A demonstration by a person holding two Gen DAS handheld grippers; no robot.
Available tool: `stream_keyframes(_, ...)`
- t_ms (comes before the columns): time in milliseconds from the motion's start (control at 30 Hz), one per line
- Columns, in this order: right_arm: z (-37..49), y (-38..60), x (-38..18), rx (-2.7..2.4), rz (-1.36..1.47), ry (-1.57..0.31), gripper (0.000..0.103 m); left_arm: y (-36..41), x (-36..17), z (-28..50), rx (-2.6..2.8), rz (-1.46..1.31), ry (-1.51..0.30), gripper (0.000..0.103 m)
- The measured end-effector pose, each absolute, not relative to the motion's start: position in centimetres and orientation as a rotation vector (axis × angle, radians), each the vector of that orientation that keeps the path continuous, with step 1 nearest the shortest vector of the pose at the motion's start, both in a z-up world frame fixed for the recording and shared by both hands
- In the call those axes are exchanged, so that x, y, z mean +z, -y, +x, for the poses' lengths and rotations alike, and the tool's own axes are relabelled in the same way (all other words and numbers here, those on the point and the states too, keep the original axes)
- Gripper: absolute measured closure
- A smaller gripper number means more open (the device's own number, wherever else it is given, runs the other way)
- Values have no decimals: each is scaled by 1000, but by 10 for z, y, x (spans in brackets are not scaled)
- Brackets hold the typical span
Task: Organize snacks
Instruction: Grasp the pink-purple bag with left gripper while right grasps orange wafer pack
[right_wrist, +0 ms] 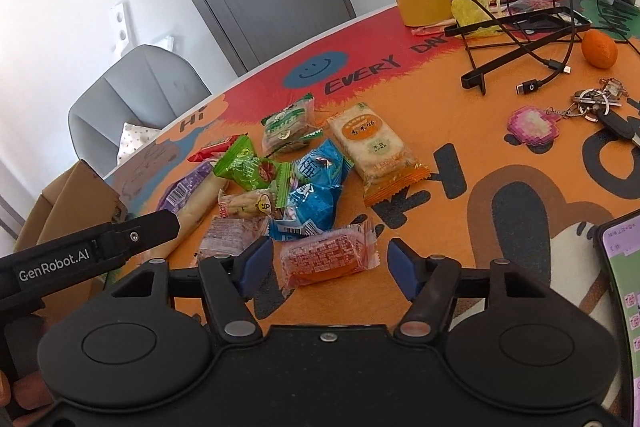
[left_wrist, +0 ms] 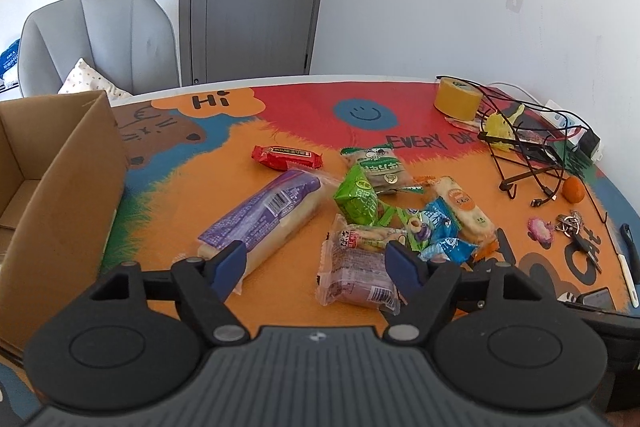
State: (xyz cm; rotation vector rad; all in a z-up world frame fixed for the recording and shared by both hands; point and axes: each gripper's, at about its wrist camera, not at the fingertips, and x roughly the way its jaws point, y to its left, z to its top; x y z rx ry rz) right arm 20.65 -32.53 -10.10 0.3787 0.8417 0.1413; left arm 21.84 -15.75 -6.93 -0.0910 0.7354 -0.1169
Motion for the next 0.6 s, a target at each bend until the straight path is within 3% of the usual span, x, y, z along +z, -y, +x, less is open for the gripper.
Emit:
stream_keyframes(133, 210, 313, -106, 148, 299, -829, 40, 164, -80, 228, -113, -87, -768, 28)
stream_keyframes(200, 210, 310, -106, 147, 267, -820, 51, 166, -84, 232, -115, -92, -782, 28)
stream_keyframes(267, 210, 313, -106, 165, 268, -822, 53, 168, -87, 234, -116, -93, -788, 28)
stream_keyframes(600, 198, 327, -104, 154, 271, -824, 55, 188, -101, 241, -148, -74, -811, 28)
